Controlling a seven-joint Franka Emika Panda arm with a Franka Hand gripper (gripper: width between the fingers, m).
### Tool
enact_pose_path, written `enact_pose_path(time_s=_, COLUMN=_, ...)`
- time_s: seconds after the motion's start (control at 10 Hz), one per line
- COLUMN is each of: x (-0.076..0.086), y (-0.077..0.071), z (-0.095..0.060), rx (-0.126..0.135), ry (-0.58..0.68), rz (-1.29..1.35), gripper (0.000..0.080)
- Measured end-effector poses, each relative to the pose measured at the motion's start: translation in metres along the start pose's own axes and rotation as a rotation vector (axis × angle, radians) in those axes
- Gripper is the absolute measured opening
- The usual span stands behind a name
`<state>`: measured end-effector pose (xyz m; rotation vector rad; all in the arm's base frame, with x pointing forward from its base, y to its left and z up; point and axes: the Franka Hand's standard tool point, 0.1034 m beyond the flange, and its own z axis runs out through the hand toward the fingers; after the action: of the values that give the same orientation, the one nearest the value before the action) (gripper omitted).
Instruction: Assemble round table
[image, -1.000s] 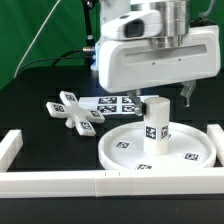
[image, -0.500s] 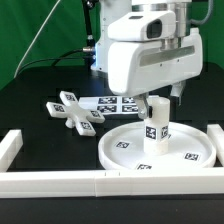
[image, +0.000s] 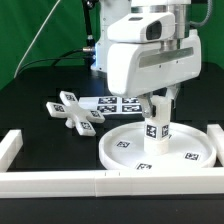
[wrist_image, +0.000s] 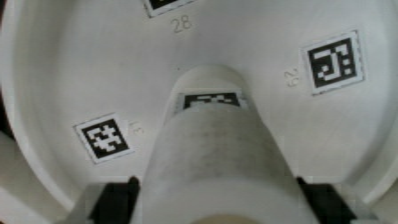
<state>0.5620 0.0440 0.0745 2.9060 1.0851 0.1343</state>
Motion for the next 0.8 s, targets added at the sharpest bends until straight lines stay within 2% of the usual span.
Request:
enact_pose_path(time_s=0.4, x=0.0022, y=0.0038, z=0.0006, rx=-0.006, ry=0.023, rz=0.371, gripper=0.0405)
enact_pose_path(time_s=0.6, x=0.0017, y=0.0061, z=0.0009, rx=0.002, ry=0.048, rz=0.530, gripper=0.0407)
enact_pose_path(time_s=0.8, x=0.0008, y=0.0064, z=0.0016, rx=0.010, ry=0.061, rz=0.810, gripper=0.0407)
